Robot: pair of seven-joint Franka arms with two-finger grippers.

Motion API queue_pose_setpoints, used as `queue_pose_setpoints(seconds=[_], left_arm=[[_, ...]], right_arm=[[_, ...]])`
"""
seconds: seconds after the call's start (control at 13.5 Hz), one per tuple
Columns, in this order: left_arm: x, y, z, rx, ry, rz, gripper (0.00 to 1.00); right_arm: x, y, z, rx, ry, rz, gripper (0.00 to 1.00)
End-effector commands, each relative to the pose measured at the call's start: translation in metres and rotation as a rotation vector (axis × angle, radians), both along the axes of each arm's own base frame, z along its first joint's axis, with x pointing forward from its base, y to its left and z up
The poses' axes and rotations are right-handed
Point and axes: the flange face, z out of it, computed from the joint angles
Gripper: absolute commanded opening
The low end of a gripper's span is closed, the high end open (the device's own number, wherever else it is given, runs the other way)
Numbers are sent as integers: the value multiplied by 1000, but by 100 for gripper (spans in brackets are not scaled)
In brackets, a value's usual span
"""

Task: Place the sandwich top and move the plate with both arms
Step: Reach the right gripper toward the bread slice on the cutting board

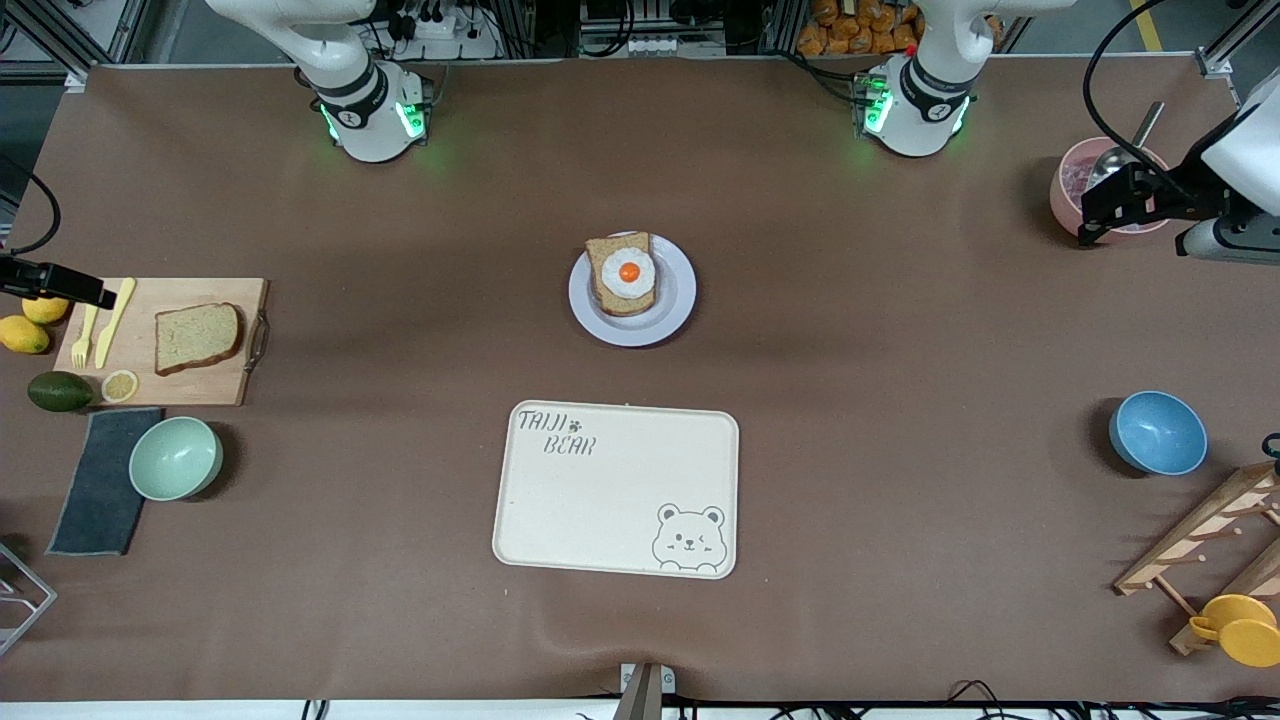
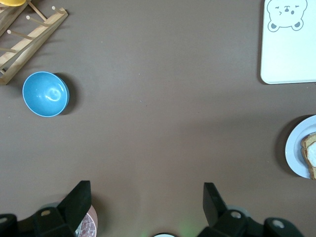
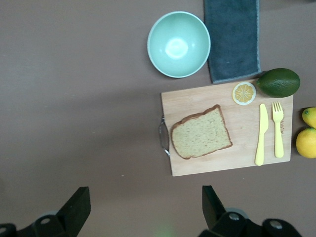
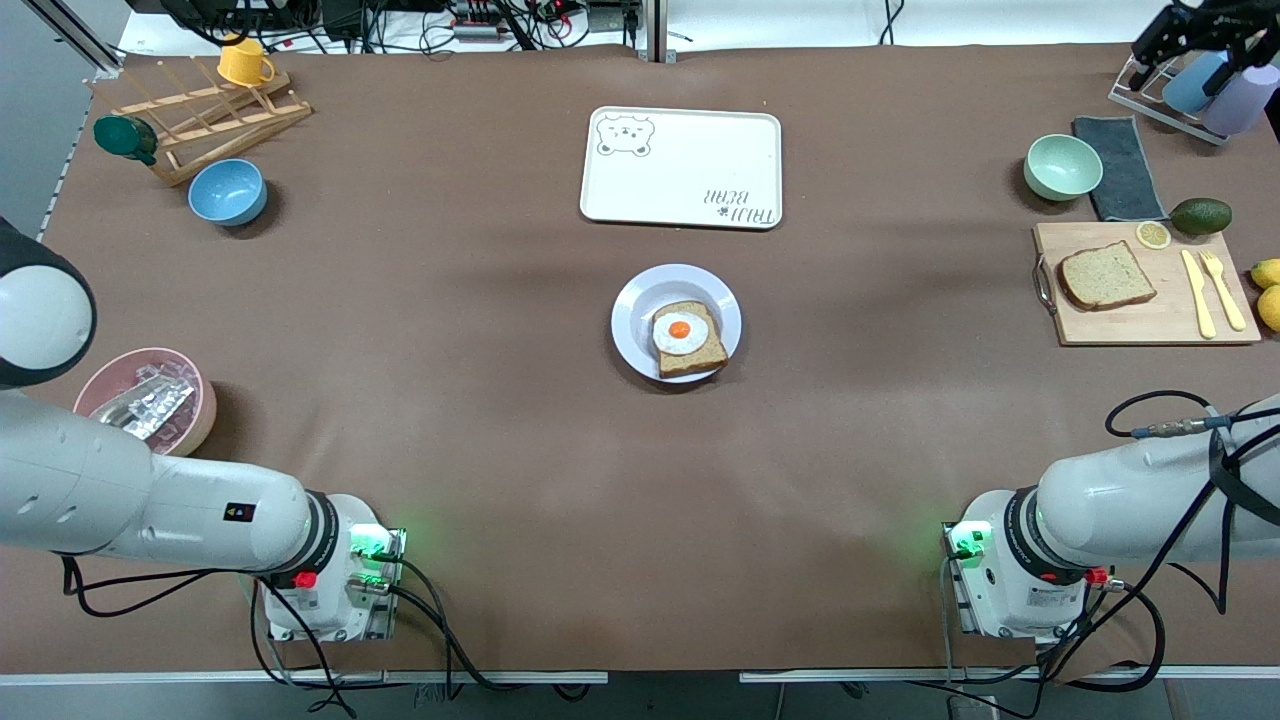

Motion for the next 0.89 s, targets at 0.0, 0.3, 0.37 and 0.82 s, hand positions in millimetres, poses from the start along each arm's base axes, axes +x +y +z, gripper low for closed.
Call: queue_pose_setpoints(seconds=[0.0,0.3,0.37,0.82], left_arm=[[-5,1,8,-12,2,-18,100],[-5,1,8,-12,4,-18,100],[-5,1,8,-12,2,-17,100],[-4,4,7,-15,4,-14,100]], right_arm=[[-1,-30,-29,52,18,-3,100],[-1,-81,-81,97,48,47,100],[-3,-92,-95,117,59,69,100],[-19,-141,-165,154,29,168,98]])
